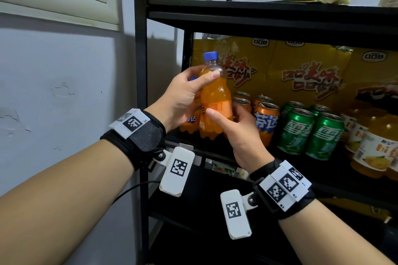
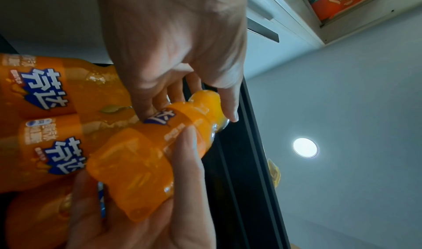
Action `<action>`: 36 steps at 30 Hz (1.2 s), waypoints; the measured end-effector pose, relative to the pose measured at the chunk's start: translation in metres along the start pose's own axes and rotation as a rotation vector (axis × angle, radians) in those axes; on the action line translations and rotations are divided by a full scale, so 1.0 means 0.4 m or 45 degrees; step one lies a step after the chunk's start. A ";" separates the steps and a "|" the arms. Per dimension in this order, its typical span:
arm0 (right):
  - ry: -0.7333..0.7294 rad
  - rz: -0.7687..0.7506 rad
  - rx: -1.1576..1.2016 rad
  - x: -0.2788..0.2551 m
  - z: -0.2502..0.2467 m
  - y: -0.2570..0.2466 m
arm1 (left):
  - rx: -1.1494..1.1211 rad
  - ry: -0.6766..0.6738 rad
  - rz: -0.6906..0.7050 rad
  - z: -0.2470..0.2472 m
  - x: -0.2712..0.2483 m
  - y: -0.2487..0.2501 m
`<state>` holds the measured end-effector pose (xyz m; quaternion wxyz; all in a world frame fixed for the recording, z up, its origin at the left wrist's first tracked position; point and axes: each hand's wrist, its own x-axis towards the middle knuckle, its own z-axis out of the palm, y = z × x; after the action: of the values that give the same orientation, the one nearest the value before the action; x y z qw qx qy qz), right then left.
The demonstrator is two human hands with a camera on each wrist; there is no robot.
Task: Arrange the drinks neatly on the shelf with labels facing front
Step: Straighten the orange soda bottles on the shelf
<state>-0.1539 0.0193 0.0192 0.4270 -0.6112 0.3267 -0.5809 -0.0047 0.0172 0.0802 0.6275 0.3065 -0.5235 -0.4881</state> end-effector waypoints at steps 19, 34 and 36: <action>0.002 0.007 0.037 0.005 -0.023 0.005 | 0.035 -0.058 -0.026 0.021 0.004 -0.029; 0.043 -0.042 -0.024 0.000 -0.018 0.010 | 0.027 -0.039 0.008 0.019 -0.001 -0.019; 0.057 -0.035 -0.003 0.001 -0.014 0.011 | 0.045 -0.093 -0.042 0.022 -0.004 -0.021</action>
<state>-0.1590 0.0164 0.0151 0.4109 -0.6031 0.3283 -0.5998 -0.0154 0.0171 0.0743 0.5943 0.3082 -0.5496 -0.4998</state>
